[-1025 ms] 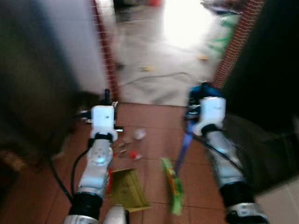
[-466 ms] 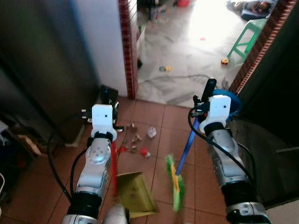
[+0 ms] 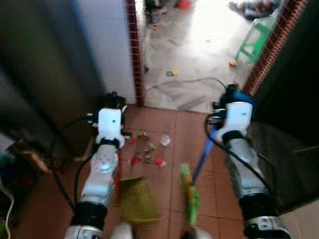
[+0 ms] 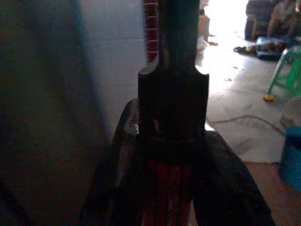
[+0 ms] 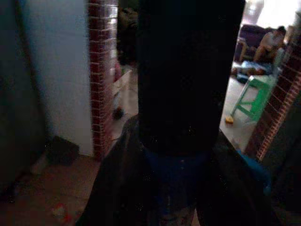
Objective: Sweep floor
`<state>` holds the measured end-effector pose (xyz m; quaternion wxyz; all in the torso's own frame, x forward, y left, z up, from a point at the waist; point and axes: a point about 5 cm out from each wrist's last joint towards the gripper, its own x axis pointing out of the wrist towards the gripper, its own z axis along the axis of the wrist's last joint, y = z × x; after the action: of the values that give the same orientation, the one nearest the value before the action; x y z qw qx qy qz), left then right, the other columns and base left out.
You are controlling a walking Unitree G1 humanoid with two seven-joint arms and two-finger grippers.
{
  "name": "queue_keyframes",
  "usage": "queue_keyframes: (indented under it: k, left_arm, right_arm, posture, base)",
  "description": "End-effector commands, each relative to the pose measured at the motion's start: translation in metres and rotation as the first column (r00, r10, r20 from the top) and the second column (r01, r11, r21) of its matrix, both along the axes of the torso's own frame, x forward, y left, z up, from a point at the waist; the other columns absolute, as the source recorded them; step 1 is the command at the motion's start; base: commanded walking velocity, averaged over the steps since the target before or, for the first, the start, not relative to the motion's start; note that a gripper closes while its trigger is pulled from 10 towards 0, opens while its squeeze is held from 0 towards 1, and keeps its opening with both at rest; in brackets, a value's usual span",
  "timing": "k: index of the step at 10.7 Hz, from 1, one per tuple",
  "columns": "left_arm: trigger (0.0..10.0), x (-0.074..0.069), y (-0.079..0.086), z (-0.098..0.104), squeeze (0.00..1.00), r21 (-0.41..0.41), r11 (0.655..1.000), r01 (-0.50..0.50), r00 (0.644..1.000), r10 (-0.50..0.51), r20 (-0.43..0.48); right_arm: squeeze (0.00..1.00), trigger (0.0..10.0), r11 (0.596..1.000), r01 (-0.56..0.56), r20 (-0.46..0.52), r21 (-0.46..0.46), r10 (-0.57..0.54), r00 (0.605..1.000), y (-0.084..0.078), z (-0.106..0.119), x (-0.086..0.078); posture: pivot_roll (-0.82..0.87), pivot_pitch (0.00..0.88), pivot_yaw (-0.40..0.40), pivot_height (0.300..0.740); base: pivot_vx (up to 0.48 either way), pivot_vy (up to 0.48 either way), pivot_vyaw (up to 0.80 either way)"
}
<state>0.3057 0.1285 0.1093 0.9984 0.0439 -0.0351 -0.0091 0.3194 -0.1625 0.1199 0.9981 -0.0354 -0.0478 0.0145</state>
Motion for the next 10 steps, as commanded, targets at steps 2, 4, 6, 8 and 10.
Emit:
queue_keyframes:
  k: [2, 4, 6, 8, 10]
  left_arm:
    - [10.0, 0.008, 0.002, 0.009, 0.00, 0.043, 0.998, 0.046, 0.995, -0.050, 0.087]
    - [10.0, 0.016, -0.001, 0.003, 0.00, 0.032, 0.997, 0.066, 0.996, -0.068, 0.059]
    - [10.0, 0.015, -0.011, 0.001, 0.00, 0.007, 0.992, 0.124, 0.991, -0.124, 0.059]
    - [10.0, 0.014, -0.015, 0.000, 0.00, 0.000, 0.991, 0.137, 0.988, -0.137, 0.071]
    - [10.0, 0.014, -0.017, 0.002, 0.00, -0.023, 0.990, 0.138, 0.987, -0.135, 0.086]
  right_arm:
    - [0.00, 10.0, 1.000, -0.020, 0.059, 0.006, 0.020, 0.998, 0.008, 0.014, 0.005]
    - [0.00, 10.0, 1.000, -0.023, 0.060, 0.005, 0.023, 0.998, 0.010, 0.015, 0.005]
    - [0.00, 10.0, 1.000, -0.008, 0.065, 0.001, 0.008, 0.998, 0.007, 0.016, 0.004]
    - [0.00, 10.0, 1.000, 0.009, 0.063, 0.004, -0.010, 0.998, 0.007, 0.015, 0.004]
    - [0.00, 10.0, 1.000, -0.008, 0.054, -0.001, 0.008, 0.999, 0.010, 0.012, 0.003]
  posture:
    - [0.03, 0.036, -0.024, 0.740]
    - [0.02, 0.037, -0.022, 0.740]
    - [0.02, 0.039, -0.016, 0.740]
    - [0.02, 0.038, -0.009, 0.740]
    - [0.03, 0.037, -0.021, 0.740]
  base:
    - [0.000, 0.000, 0.00]
    - [0.000, 0.000, 0.00]
    - [0.000, 0.000, 0.00]
    - [0.000, 0.000, 0.00]
    - [0.000, 0.000, 0.00]
